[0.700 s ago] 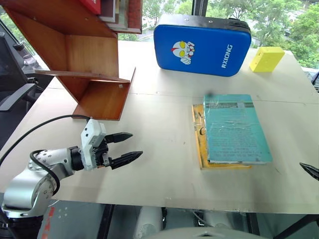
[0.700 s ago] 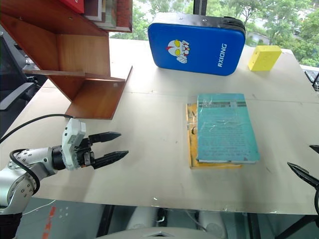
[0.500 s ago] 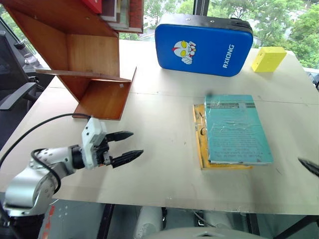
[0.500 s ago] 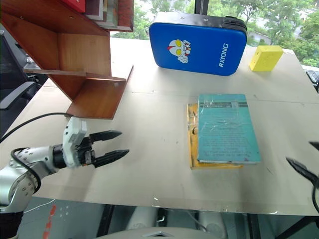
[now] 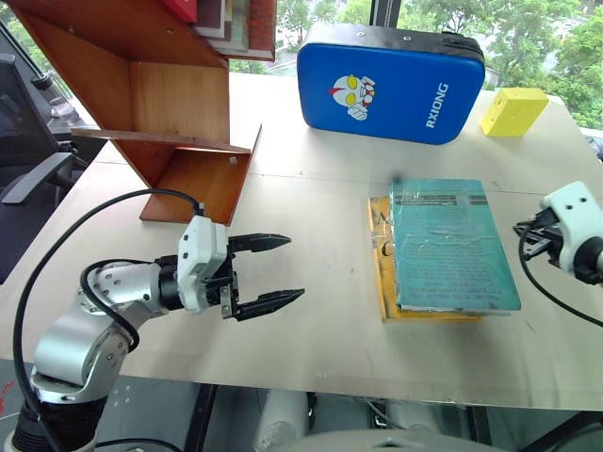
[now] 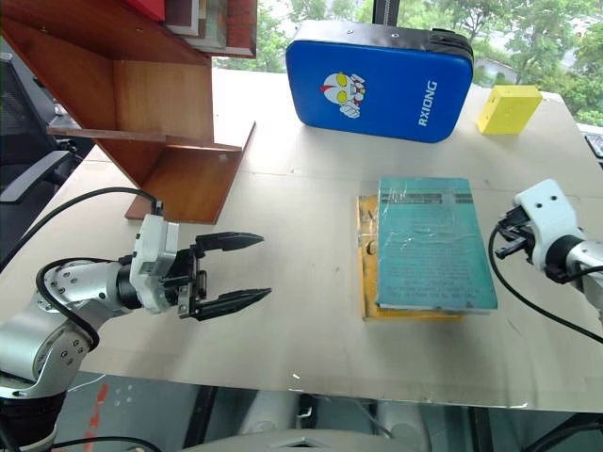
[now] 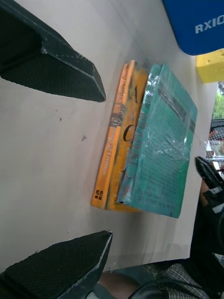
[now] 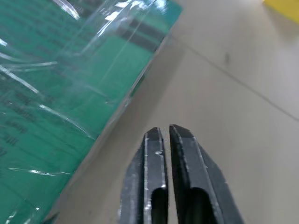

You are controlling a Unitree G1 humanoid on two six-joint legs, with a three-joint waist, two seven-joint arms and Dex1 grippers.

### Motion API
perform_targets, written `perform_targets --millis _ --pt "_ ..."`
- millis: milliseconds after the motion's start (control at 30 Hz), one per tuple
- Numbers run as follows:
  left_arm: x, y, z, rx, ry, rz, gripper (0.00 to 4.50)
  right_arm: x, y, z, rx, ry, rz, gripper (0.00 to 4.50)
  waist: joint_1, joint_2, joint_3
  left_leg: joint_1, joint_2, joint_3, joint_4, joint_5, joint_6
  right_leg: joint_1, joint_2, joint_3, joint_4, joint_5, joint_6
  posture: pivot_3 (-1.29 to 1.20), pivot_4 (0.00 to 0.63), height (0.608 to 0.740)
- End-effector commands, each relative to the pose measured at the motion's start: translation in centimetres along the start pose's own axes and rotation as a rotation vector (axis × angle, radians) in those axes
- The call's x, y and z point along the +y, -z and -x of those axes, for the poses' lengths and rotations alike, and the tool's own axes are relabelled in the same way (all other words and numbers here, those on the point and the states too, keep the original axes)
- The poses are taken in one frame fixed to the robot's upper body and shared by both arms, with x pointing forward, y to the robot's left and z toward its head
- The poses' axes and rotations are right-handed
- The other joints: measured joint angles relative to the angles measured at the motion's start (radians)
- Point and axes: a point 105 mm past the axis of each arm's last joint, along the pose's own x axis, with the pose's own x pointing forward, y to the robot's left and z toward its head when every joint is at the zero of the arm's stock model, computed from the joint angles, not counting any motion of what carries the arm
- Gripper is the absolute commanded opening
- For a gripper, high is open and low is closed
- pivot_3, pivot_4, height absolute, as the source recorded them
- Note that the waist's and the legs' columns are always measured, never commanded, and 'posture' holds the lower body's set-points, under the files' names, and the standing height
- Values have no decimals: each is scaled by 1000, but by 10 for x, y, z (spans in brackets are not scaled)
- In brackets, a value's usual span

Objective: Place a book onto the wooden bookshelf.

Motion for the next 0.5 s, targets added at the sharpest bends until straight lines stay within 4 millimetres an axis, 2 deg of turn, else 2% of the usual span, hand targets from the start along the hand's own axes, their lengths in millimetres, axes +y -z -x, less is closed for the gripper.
perform_targets --millis 33,300,433,500 --pt "-7 -11 -1 -35 20 -29 4500 16 -19 -6 -59 -68 18 52 -2 0 0 0 0 0 0 0 0 0 1 0 0 0 0 0 150 740" --pt "-8 -8 2 -29 1 -11 4500 53 -34 -15 -101 -204 33 52 -3 0 0 1 2 0 1 0 0 0 3 0 1 0 0 0 150 740" --pt "-5 -6 2 -20 -13 -10 4500 58 -42 -14 -145 -216 37 52 0 0 0 0 1 0 1 0 0 0 2 0 1 2 3 0 150 740" --pt "2 -3 1 -15 -53 19 4500 53 -41 -11 -157 -185 68 52 0 0 0 0 1 0 2 0 0 0 2 0 1 2 3 0 150 740"
